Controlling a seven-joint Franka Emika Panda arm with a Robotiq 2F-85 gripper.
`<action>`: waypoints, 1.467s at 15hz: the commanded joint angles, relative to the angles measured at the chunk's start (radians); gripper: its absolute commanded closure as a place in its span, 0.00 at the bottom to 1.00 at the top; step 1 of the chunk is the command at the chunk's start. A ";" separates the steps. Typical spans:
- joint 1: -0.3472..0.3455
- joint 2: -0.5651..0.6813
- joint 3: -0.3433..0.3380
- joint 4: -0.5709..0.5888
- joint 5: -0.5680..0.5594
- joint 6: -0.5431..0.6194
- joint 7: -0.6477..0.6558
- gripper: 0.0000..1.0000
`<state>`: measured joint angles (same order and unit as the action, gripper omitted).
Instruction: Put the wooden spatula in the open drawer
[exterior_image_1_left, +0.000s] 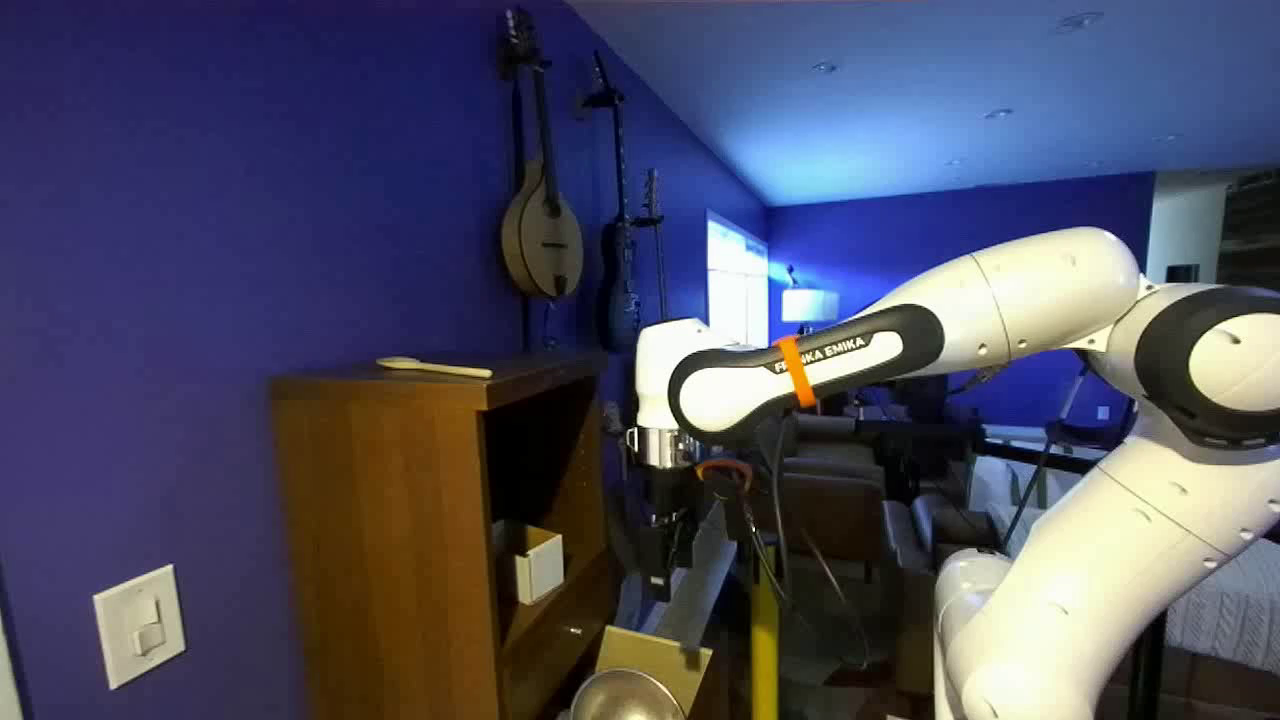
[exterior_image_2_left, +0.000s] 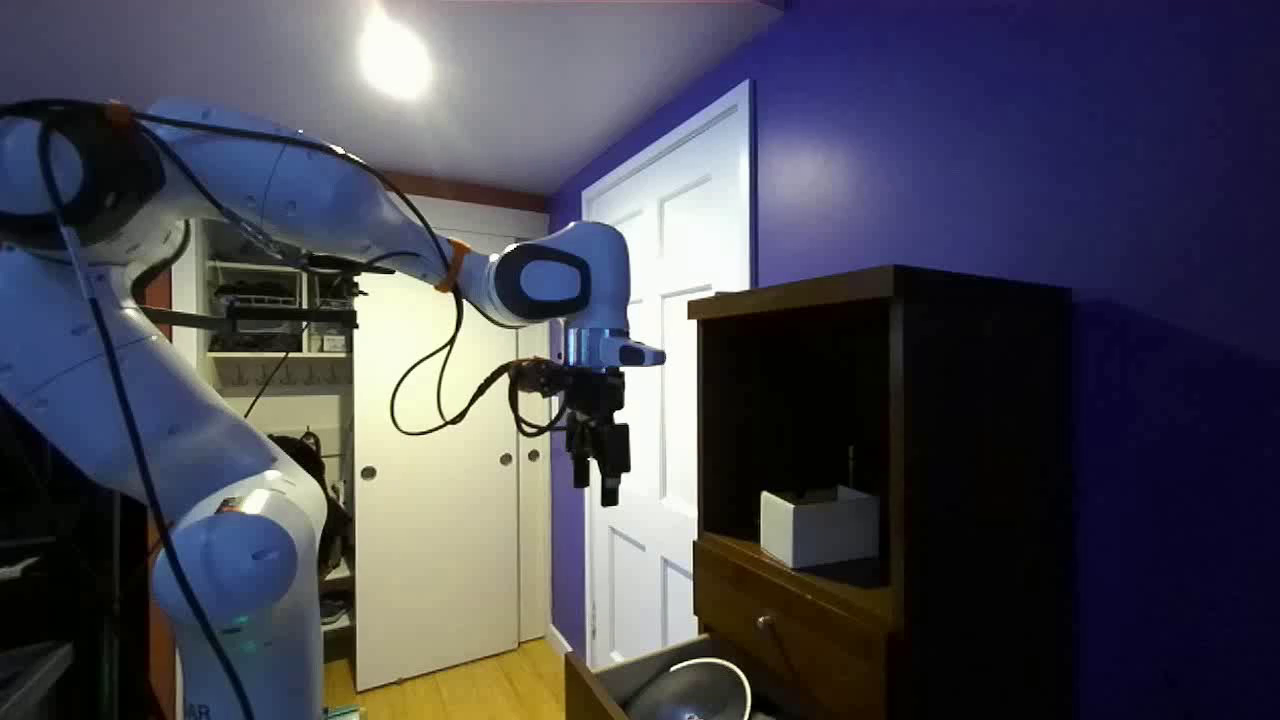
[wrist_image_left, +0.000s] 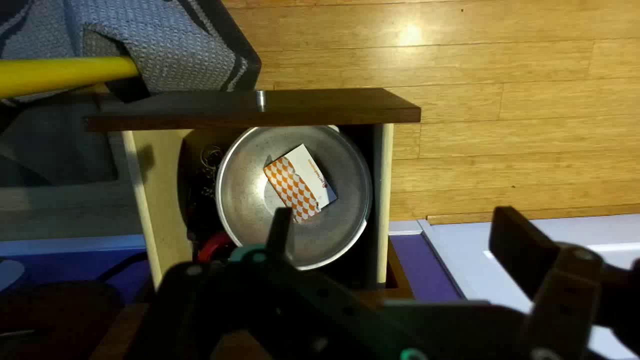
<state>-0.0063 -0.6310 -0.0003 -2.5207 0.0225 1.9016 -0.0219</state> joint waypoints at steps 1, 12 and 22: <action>0.003 0.000 -0.003 0.002 -0.002 -0.002 0.001 0.00; 0.003 0.000 -0.003 0.002 -0.002 -0.002 0.001 0.00; 0.000 -0.001 -0.006 0.010 -0.002 0.015 0.003 0.00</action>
<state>-0.0063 -0.6310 -0.0003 -2.5207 0.0225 1.9016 -0.0219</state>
